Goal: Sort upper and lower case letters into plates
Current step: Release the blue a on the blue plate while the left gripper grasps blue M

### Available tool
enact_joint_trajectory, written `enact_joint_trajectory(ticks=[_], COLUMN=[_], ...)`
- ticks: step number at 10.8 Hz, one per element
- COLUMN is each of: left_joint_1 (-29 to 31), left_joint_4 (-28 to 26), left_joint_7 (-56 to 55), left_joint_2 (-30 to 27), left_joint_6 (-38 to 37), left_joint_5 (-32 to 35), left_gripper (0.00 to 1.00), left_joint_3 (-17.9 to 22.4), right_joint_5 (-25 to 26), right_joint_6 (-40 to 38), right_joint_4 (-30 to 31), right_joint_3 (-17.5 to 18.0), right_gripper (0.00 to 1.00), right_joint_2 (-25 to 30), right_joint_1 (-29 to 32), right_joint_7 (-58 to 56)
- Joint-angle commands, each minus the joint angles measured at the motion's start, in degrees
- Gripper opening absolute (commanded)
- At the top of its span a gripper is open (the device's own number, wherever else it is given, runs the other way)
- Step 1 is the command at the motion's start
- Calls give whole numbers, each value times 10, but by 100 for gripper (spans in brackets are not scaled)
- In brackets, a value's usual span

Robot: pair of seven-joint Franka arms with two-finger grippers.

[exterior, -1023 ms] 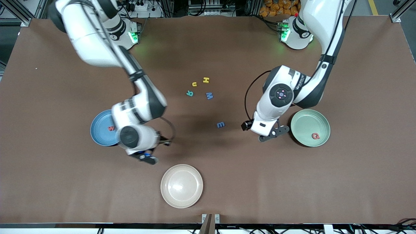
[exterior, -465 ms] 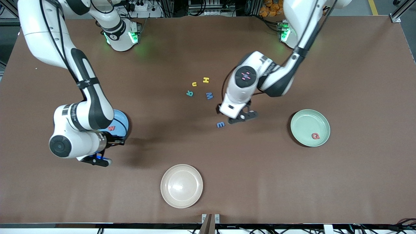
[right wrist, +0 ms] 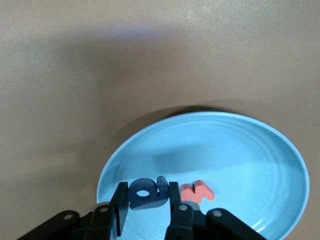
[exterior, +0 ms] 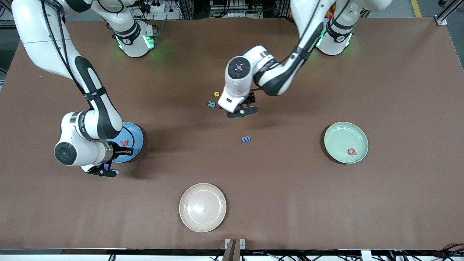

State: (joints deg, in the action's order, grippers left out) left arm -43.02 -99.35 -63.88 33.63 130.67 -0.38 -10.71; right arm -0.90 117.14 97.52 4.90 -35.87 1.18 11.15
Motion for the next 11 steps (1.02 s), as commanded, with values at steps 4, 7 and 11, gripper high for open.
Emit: enact_joint_trajectory(ticks=[4,7,11], left_joint_1=[-25,-24,-24], left_joint_4=[-46,-57,-59], left_joint_7=[-27,-27,-27], left_joint_2=[34,29,36], left_joint_6=[81,82,95], left_joint_5=[72,80,80], left_gripper=[99,92,85], left_joint_3=[3,3,3], right_joint_5=[3,1,0], right_joint_6=[6,-2,-14], right_joint_4=[21,7,-28], right_joint_3=[10,13,17], right_gripper=[100,100,100], right_joint_2=[27,27,22], right_joint_1=[2,-8,-35], right_joint_7=[-3,19,105])
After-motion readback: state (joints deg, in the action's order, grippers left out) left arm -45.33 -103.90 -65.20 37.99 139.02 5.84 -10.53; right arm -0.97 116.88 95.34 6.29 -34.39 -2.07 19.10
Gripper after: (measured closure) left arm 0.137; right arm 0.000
